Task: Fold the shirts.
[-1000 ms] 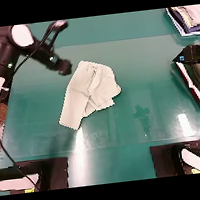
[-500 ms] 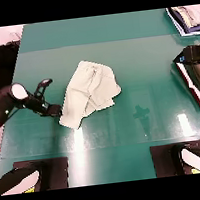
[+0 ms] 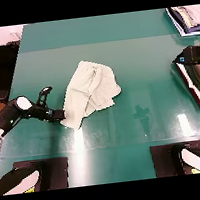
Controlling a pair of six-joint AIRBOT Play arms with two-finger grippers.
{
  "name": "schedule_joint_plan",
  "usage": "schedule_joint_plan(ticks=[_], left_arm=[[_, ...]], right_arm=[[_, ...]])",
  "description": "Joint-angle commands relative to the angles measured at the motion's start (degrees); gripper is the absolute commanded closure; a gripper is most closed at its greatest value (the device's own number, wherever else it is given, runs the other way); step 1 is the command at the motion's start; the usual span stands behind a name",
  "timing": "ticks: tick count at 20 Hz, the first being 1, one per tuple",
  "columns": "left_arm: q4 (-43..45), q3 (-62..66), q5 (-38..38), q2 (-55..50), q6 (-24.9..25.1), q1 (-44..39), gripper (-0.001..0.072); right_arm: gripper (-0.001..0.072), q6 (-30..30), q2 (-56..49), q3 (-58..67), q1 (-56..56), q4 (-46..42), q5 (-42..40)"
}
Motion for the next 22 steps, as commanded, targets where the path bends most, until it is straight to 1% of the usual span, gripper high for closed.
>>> schedule_joint_plan(ticks=[1,3,4,6,7,9,11,12,14,17,18,20,21,22], left_arm=[[-0.4,1.9,-1.2,0.4,0.0,0.0,0.0683],[0.7,7.2,-4.7,0.9,0.1,0.0,0.0684],[1.5,10.1,-6.3,1.4,0.1,0.0,0.0684],[2.6,15.9,-8.5,2.4,0.1,0.0,0.0683],[2.6,18.2,-9.2,2.7,0.1,0.0,0.0683],[2.4,21.1,-10.1,3.1,0.1,0.0,0.0683],[2.5,21.7,-10.3,3.1,0.1,0.0,0.0683],[2.6,21.6,-10.3,3.1,0.1,0.0,0.0683],[2.6,21.7,-10.2,3.1,0.1,0.0,0.0683],[2.6,21.7,-10.1,3.1,0.1,0.0,0.0683],[2.6,21.7,-10.1,3.1,0.1,0.0,0.0683],[2.6,21.7,-10.2,3.1,0.2,0.0,0.0683],[2.6,21.7,-10.2,3.1,0.7,0.0,0.0683],[2.6,21.7,-10.3,3.1,1.0,0.0,0.0683]], right_arm=[[0.0693,0.0,-0.3,0.0,0.1,2.9,0.0],[0.069,0.0,-2.2,0.0,0.9,8.3,0.1],[0.0653,0.0,-4.1,0.0,2.5,10.0,0.0],[0.0242,0.0,-9.4,0.0,7.6,9.9,-1.2],[0.0216,-0.2,-12.7,0.0,10.5,9.8,-3.2],[0.0219,-1.9,-19.2,0.0,16.0,9.8,-9.7],[0.0218,-1.8,-26.0,0.0,20.6,10.4,-17.0],[0.0218,-1.8,-28.8,0.0,22.3,10.4,-19.1],[0.0219,-1.9,-33.7,0.0,25.2,10.5,-20.6],[0.023,-2.0,-38.8,0.0,27.7,10.4,-20.7],[0.0308,-2.0,-39.7,0.0,28.0,10.4,-21.0],[0.0579,-2.3,-40.0,0.0,28.2,10.3,-22.2],[0.0694,-2.7,-39.5,0.0,27.9,10.2,-22.8],[0.0694,-3.0,-38.6,0.0,27.5,10.2,-23.1]])
